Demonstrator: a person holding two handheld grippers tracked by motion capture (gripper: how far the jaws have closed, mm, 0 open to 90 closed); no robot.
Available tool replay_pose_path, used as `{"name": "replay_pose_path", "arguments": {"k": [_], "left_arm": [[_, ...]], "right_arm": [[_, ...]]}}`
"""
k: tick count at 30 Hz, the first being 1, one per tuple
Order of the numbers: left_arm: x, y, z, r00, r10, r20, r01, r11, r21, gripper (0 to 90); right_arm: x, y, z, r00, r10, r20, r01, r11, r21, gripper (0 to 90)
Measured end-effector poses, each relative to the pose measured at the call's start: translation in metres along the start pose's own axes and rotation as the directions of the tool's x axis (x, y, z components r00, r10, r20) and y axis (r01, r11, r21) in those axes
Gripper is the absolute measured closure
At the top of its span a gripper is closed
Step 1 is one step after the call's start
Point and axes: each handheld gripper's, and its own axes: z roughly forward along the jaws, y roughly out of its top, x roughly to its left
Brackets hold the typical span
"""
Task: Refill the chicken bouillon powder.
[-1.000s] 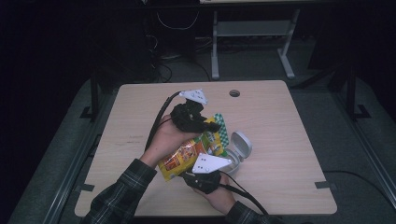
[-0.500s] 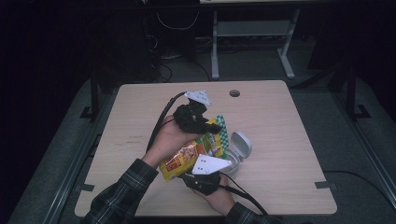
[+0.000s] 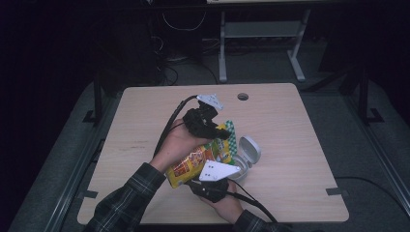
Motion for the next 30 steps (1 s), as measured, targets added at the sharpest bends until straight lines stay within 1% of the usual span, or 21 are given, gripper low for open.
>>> {"name": "replay_pose_path", "arguments": {"k": [7,16,26,28,30], "left_arm": [[0.0007,0.0011,0.0021,0.9999,-0.004,-0.009,0.004,0.9998,0.018,90.0],[0.0005,0.0029,0.0052,0.9999,-0.012,-0.011,0.012,0.9996,0.027,90.0],[-0.0017,0.0061,0.0092,0.9999,-0.003,-0.015,0.004,0.9983,0.058,90.0],[-0.001,0.0062,0.0095,0.9998,0.007,-0.016,-0.006,0.9978,0.065,90.0],[-0.001,0.0064,0.0093,0.9999,0.006,-0.014,-0.005,0.998,0.063,90.0]], "right_arm": [[0.0006,0.0,0.0,1.0,0.007,0.003,-0.007,1.0,-0.006,90.0],[0.0005,-0.0003,-0.0007,0.9999,0.016,0.001,-0.016,1.0,-0.011,89.9],[0.0014,-0.0006,-0.0016,0.9997,0.023,0.004,-0.023,0.999,-0.026,90.0],[0.0013,-0.0009,-0.0015,0.9997,0.023,0.003,-0.022,0.999,-0.024,90.0],[0.0013,-0.0009,-0.0017,0.9998,0.02,0.004,-0.02,1.0,-0.023,90.0]]}}
